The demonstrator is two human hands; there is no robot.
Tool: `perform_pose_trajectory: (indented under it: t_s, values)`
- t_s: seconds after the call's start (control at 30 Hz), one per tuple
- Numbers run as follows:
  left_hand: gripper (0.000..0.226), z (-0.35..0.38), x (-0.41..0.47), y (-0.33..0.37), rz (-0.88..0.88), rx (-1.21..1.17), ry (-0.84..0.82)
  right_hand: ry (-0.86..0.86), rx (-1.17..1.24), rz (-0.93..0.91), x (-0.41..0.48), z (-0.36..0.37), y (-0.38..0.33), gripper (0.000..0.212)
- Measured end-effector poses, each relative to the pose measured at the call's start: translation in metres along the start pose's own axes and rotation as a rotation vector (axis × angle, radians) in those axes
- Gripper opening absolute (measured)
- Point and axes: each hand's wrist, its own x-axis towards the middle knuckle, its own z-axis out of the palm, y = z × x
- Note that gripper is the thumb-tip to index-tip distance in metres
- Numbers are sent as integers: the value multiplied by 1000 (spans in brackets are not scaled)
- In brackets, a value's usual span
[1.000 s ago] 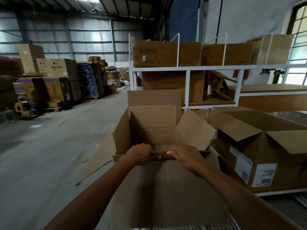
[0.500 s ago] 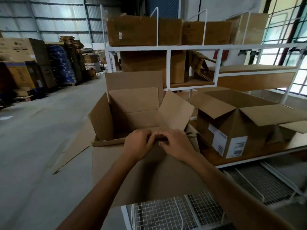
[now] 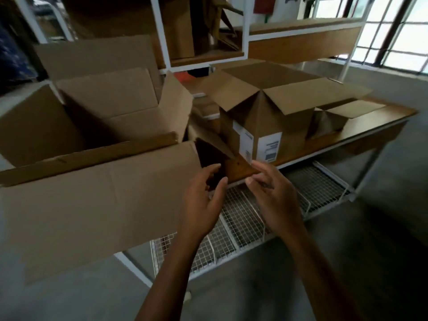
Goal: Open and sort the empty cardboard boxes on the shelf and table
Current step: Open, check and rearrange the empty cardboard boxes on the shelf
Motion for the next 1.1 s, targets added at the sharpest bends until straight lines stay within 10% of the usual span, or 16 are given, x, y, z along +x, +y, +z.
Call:
perform_pose_trajectory:
  t_s: [0.6,1.1]
  values:
    - [36,267,44,75,-52,-267,-334,289,120,315,20,-217,146,30]
    - [36,458,180,85,-80,-353,-313,133,59,193,200,-335,237,29]
